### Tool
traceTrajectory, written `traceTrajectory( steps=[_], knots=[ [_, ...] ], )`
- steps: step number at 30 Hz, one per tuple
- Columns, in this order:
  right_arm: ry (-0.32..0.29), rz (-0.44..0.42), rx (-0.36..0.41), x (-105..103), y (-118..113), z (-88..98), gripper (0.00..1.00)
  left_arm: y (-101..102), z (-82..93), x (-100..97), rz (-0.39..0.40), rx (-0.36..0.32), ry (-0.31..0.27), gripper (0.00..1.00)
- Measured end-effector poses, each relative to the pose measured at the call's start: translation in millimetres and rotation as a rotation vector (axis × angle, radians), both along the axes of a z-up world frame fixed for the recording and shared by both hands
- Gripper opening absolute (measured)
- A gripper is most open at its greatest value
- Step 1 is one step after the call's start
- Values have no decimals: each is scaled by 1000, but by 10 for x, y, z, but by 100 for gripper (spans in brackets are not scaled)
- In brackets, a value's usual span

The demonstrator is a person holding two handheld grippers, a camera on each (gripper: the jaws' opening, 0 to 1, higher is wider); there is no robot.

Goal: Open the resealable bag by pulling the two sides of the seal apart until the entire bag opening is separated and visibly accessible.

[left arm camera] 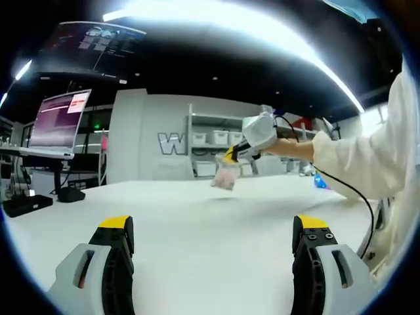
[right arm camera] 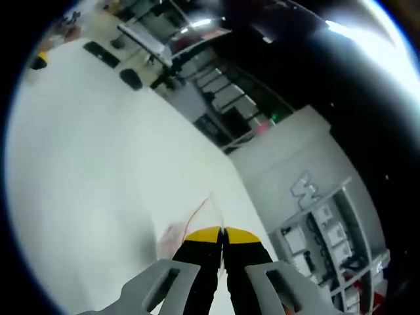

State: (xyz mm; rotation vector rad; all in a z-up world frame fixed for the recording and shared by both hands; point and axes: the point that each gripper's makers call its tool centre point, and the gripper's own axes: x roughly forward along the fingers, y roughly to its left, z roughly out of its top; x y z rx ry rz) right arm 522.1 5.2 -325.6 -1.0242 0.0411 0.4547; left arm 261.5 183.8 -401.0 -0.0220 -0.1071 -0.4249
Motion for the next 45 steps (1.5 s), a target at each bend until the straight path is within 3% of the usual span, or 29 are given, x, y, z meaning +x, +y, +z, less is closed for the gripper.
traceTrajectory(
  steps=[12,45],
  knots=[
    [10,-19,48,153,-21,-21,0,18,-4,36,7,11,6,100],
    [28,-80,82,587,-97,-125,0,23,30,46,15,34,0,100]
  ],
)
